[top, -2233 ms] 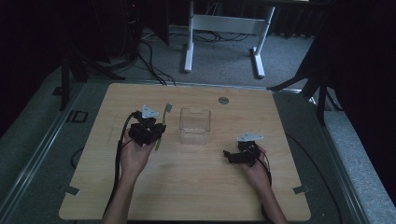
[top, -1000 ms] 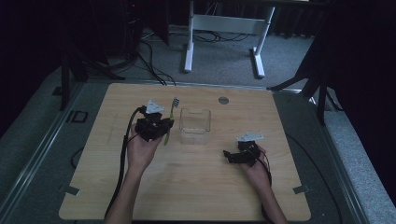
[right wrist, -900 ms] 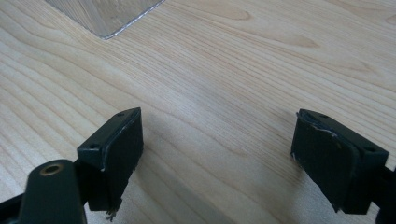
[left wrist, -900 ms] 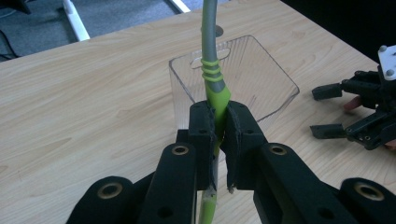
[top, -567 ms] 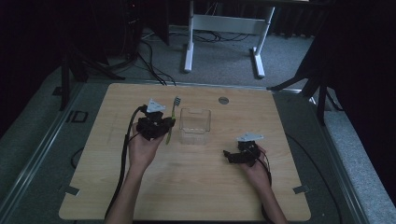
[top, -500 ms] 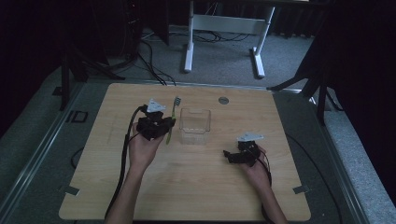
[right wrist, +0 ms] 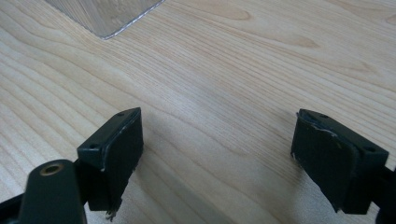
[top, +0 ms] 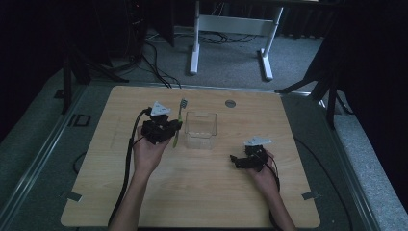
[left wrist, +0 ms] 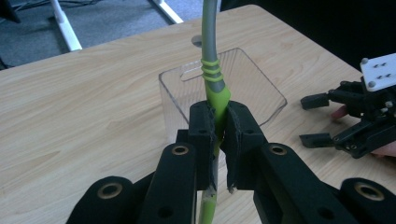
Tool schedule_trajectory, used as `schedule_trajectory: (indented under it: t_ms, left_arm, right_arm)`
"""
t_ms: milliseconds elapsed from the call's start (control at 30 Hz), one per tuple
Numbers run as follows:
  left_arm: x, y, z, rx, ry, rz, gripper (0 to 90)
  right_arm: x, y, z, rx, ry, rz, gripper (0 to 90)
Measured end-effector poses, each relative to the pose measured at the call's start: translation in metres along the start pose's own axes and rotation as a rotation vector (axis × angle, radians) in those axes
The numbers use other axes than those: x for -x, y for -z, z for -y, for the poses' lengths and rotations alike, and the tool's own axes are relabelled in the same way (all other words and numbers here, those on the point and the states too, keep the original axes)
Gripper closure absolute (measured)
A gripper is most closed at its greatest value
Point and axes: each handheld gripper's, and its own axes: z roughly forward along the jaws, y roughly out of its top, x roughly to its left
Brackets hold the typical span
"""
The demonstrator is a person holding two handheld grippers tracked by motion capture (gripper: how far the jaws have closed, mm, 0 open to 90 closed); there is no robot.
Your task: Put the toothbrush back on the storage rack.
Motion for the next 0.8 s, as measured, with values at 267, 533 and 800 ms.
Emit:
schedule_trajectory:
  t_ms: [267,533,800]
  left_arm:
    - [0.0014,-0.0031,-0.0008,0.007,0.005,0.024,81.8]
    - [0.0018,-0.0062,-0.0018,0.015,0.007,0.037,81.8]
    - [0.0032,-0.0073,-0.0035,0.02,0.002,0.047,81.8]
  right_arm:
    - [0.0,0.0,0.0,0.0,0.0,0.0,16.7]
    - [0.0,0.0,0.0,0.0,0.0,0.0,16.7]
    - [0.0,0.0,0.0,0.0,0.0,0.0,16.7]
